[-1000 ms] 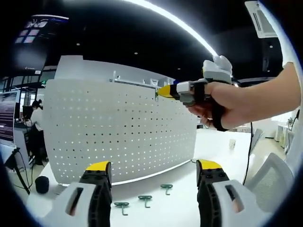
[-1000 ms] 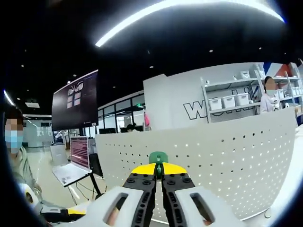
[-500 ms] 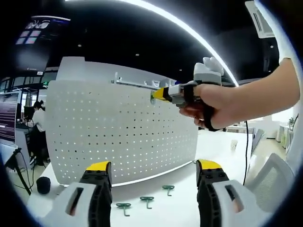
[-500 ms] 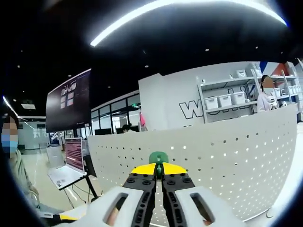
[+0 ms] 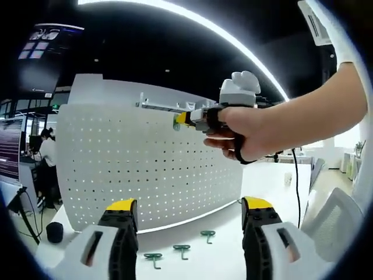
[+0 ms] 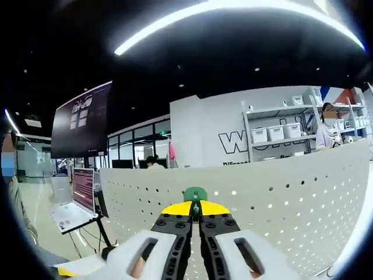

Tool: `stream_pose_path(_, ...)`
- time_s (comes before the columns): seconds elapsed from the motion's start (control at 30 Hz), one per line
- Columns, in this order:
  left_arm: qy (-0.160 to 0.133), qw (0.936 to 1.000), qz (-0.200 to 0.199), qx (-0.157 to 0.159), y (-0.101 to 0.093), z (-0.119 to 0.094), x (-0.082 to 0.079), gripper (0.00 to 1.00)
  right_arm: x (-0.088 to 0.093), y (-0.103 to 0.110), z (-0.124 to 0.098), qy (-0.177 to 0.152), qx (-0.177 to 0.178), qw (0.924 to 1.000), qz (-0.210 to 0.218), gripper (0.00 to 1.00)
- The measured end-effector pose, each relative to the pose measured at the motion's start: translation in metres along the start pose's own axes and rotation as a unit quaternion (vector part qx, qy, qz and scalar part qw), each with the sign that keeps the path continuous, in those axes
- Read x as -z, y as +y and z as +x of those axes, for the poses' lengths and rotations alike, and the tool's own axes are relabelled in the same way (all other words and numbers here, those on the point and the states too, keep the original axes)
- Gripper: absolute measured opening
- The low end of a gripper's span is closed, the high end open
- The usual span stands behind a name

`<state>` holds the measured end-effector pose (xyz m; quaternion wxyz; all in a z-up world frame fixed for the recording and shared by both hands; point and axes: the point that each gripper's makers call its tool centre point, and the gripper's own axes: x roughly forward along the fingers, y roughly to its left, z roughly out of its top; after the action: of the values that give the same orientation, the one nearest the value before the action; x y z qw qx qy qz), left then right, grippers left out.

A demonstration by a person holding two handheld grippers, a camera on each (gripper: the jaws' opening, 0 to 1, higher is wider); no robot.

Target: Insert the hook assembly into the mounting plate slot until the hook locks in place.

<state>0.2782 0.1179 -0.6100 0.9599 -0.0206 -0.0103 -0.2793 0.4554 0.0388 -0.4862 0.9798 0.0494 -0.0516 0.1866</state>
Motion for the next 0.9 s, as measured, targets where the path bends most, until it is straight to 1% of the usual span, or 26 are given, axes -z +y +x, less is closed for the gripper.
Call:
stream_pose_path(0.17,-0.004,1.0,-0.002,0.001,0.0,-0.002,-0.002,0.75,0.003,0.002,0.006,0.0,0.006,1.0,-0.004,0.01)
stream_pose_path(0.2,-0.007,1.0,-0.002,0.002,-0.001,-0.002,-0.004,0.75,0.004,0.006,0.008,0.0,-0.001,1.0,-0.008,0.01)
stream_pose_path(0.23,-0.01,0.9999,-0.003,0.002,-0.001,-0.002,-0.004,0.75,0.004,0.006,0.008,-0.002,0.002,0.9998,-0.018,0.01)
stream_pose_path(0.33,-0.008,1.0,-0.002,0.0,0.0,-0.003,-0.004,0.75,0.006,0.005,0.012,-0.002,0.006,0.9999,-0.013,0.01)
stream_pose_path(0.4,-0.013,0.9999,-0.001,-0.001,0.001,-0.004,-0.006,0.75,0.007,0.006,0.016,-0.002,0.006,0.9999,-0.012,0.01)
stream_pose_path(0.43,-0.013,0.9999,-0.001,-0.001,0.001,-0.004,-0.006,0.74,0.007,0.005,0.017,-0.003,0.008,0.9999,-0.011,0.01)
stream_pose_path(0.47,-0.014,0.9999,0.0,-0.001,0.001,-0.004,-0.006,0.74,0.006,0.003,0.02,-0.004,0.013,0.9997,-0.019,0.01)
stream_pose_path(0.53,-0.013,0.9999,-0.001,-0.002,0.002,-0.004,-0.006,0.74,0.004,0.001,0.024,-0.008,0.013,0.9998,-0.014,0.01)
stream_pose_path(0.67,-0.02,0.9997,-0.015,0.0,0.002,-0.005,-0.008,0.74,0.0,-0.001,0.031,-0.011,0.012,0.9997,-0.016,0.01)
stream_pose_path(0.9,-0.016,0.9998,-0.015,-0.001,0.003,-0.005,-0.007,0.73,0.005,-0.005,0.034,-0.004,0.017,0.9997,-0.018,0.01)
